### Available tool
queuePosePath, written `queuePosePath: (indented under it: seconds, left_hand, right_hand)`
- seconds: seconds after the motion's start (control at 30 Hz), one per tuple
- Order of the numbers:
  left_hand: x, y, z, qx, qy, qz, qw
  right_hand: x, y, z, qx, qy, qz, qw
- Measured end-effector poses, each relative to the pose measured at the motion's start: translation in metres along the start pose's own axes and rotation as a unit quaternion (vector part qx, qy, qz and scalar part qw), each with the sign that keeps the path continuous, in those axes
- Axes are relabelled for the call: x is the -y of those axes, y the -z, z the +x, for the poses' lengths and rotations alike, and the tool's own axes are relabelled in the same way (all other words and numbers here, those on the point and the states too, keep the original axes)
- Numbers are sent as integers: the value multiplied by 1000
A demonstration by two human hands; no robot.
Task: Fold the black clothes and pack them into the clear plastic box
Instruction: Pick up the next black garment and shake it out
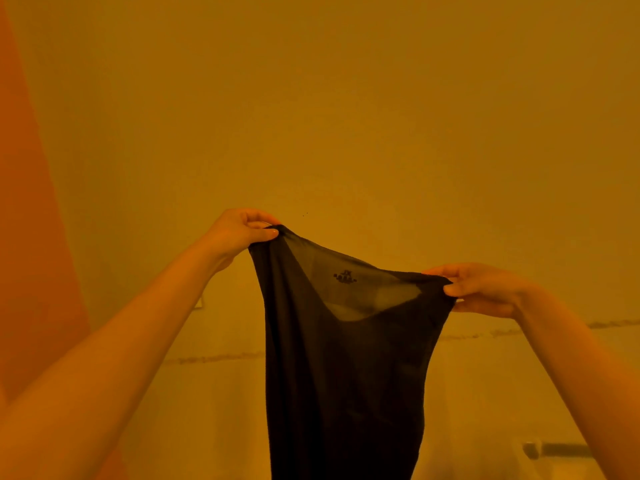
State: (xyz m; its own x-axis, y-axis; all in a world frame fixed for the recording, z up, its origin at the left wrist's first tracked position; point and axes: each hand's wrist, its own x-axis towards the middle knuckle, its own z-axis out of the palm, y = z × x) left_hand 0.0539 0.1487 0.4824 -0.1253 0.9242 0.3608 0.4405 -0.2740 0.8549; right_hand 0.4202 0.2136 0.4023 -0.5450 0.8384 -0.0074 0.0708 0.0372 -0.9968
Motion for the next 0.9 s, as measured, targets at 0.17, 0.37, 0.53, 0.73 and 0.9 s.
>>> queuePosePath:
  seconds: [0.17,0.37,0.53,0.73,0.9]
  left_hand:
    - [4,-1,1,0,1,2,1000]
    - [14,5,3,14,-25,131,991]
    - [22,4,4,58,-47,398,914]
    - [25,-16,1,-9,25,122,992]
    - [29,-16,-2,-39,62,2,997]
  right_hand:
    - [16,-13,5,-123,-28,-104,987]
    - [25,-10,6,-244,58,-285,925]
    - [35,-13,17,-269,63,-473,837]
    - [40,-15,29,-327,77,-450,827]
    - [38,-16,22,-289,140,-274,907]
